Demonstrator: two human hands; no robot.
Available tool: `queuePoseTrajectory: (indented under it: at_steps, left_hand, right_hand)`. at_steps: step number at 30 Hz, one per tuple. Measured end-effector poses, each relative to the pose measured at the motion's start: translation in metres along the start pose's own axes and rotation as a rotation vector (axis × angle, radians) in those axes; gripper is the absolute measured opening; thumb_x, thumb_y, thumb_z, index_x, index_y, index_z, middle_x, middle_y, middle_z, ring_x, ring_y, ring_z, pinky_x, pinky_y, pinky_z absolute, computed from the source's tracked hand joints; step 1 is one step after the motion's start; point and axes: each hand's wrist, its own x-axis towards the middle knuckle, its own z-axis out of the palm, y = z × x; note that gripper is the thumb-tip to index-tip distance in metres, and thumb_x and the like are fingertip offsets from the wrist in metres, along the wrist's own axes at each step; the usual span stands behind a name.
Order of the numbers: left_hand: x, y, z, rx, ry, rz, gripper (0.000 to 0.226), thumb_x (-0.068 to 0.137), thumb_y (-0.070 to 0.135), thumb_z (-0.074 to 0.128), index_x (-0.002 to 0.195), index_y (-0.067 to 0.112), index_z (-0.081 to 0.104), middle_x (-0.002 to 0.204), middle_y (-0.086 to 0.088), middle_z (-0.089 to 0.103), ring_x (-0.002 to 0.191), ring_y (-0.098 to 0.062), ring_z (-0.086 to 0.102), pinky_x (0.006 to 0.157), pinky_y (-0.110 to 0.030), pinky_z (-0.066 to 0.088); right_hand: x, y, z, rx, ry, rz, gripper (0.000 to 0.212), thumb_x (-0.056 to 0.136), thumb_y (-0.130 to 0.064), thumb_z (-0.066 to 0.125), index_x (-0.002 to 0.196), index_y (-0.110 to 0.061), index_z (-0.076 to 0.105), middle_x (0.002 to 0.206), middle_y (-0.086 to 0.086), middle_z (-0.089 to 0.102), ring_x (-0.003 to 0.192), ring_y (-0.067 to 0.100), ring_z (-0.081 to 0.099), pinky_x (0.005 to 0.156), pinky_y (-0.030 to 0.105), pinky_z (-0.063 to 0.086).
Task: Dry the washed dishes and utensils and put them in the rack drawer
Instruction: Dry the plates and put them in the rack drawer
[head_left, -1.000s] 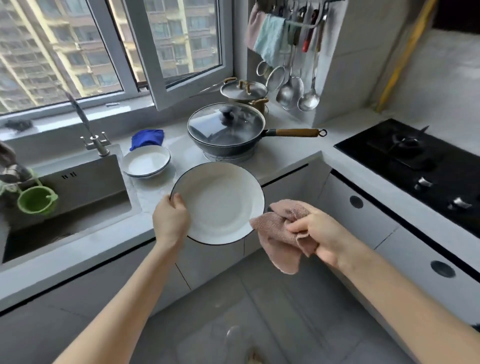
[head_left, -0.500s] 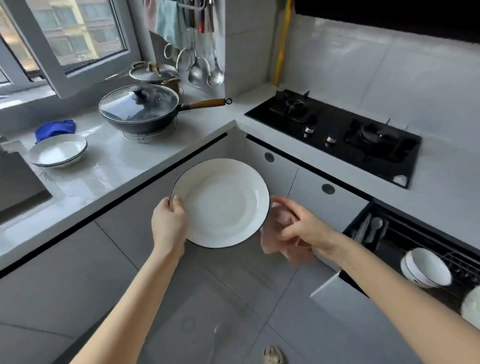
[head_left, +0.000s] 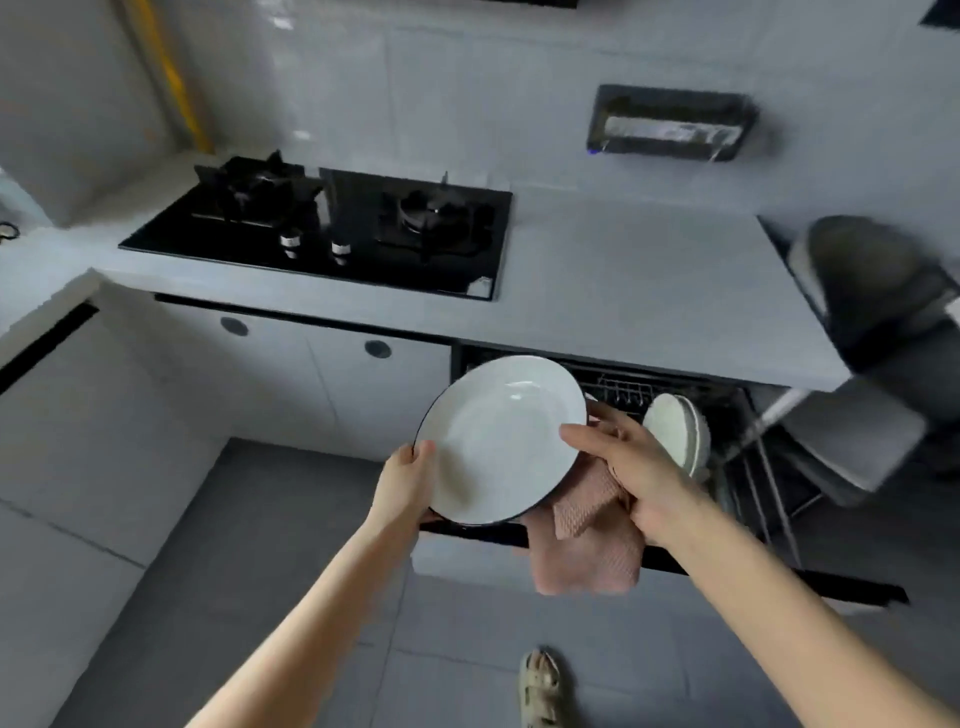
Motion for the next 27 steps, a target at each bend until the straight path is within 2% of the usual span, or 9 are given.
queuePoseTrajectory:
  at_steps: [2,4,8,10,13,16,19,22,27]
  left_hand:
    - [0.011,0.004,0.064,0.023,-0.104,-0.062,0.027,0.094,0.030,0.038,0.102,0.012,0.056,0.094,-0.004,0.061,0.082,-0.021,0.061,0.067,-0.035,0.055]
    - [0.022,0.006,0.117,0.064,-0.197,-0.103,0.028,0.097,0.030,0.037,0.111,0.011,0.054,0.099,-0.006,0.062,0.081,-0.022,0.065,0.057,-0.033,0.057]
    - [0.045,0.010,0.182,0.208,-0.309,-0.181,0.025,0.097,0.022,0.036,0.103,0.006,0.054,0.086,-0.013,0.065,0.064,-0.024,0.066,0.055,-0.032,0.055]
    - [0.056,0.009,0.196,0.218,-0.282,-0.229,0.019,0.098,0.018,0.038,0.099,0.006,0.053,0.082,-0.014,0.062,0.063,-0.024,0.062,0.056,-0.034,0.054]
    - [0.070,0.009,0.208,0.266,-0.245,-0.237,0.014,0.098,0.015,0.042,0.097,0.009,0.054,0.088,-0.016,0.064,0.070,-0.025,0.063,0.062,-0.036,0.057]
    - [0.083,0.013,0.221,0.306,-0.237,-0.236,0.015,0.098,0.012,0.042,0.091,0.008,0.055,0.086,-0.015,0.063,0.072,-0.025,0.062,0.066,-0.038,0.056]
    - [0.100,0.016,0.235,0.346,-0.262,-0.240,0.015,0.097,0.009,0.041,0.097,0.005,0.055,0.083,-0.014,0.062,0.070,-0.023,0.061,0.061,-0.034,0.055]
    - [0.119,0.019,0.248,0.395,-0.288,-0.243,0.015,0.098,0.012,0.043,0.103,0.006,0.055,0.092,-0.020,0.065,0.072,-0.025,0.062,0.058,-0.032,0.056]
    - [0.147,0.020,0.272,0.431,-0.316,-0.282,0.018,0.098,0.011,0.045,0.107,0.003,0.058,0.093,-0.020,0.065,0.072,-0.024,0.063,0.047,-0.025,0.056]
  right_hand:
    - [0.016,-0.009,-0.053,-0.024,0.084,-0.010,0.038,0.077,0.001,0.069,0.109,-0.020,0.066,0.091,0.009,0.070,0.080,0.020,0.068,0.077,0.032,0.054]
    - [0.035,-0.015,-0.103,-0.065,0.146,0.003,0.038,0.078,0.004,0.067,0.105,-0.023,0.066,0.096,0.012,0.066,0.084,0.023,0.065,0.078,0.034,0.051]
    - [0.076,-0.017,-0.180,-0.204,0.238,0.048,0.047,0.077,0.010,0.061,0.107,-0.027,0.063,0.078,0.003,0.061,0.073,0.015,0.060,0.066,0.026,0.049]
    - [0.093,-0.014,-0.211,-0.272,0.301,0.084,0.049,0.075,0.011,0.057,0.108,-0.025,0.062,0.072,0.001,0.055,0.070,0.014,0.053,0.067,0.025,0.044]
    - [0.113,-0.007,-0.259,-0.312,0.402,0.153,0.046,0.071,0.010,0.055,0.107,-0.017,0.064,0.084,0.007,0.052,0.078,0.021,0.046,0.070,0.031,0.037]
    - [0.124,-0.006,-0.301,-0.378,0.512,0.239,0.039,0.071,0.009,0.053,0.102,-0.014,0.062,0.078,0.007,0.046,0.074,0.022,0.038,0.060,0.028,0.031]
    - [0.137,-0.004,-0.337,-0.487,0.610,0.265,0.036,0.070,0.006,0.053,0.099,-0.011,0.063,0.071,0.005,0.052,0.066,0.021,0.044,0.058,0.027,0.035]
    - [0.159,0.002,-0.365,-0.680,0.692,0.296,0.037,0.063,-0.008,0.056,0.096,-0.022,0.065,0.077,-0.001,0.065,0.075,0.023,0.059,0.068,0.032,0.047]
    - [0.210,0.021,-0.385,-0.985,0.698,0.323,0.039,0.070,-0.016,0.057,0.107,-0.029,0.057,0.090,-0.003,0.064,0.084,0.024,0.057,0.071,0.029,0.043]
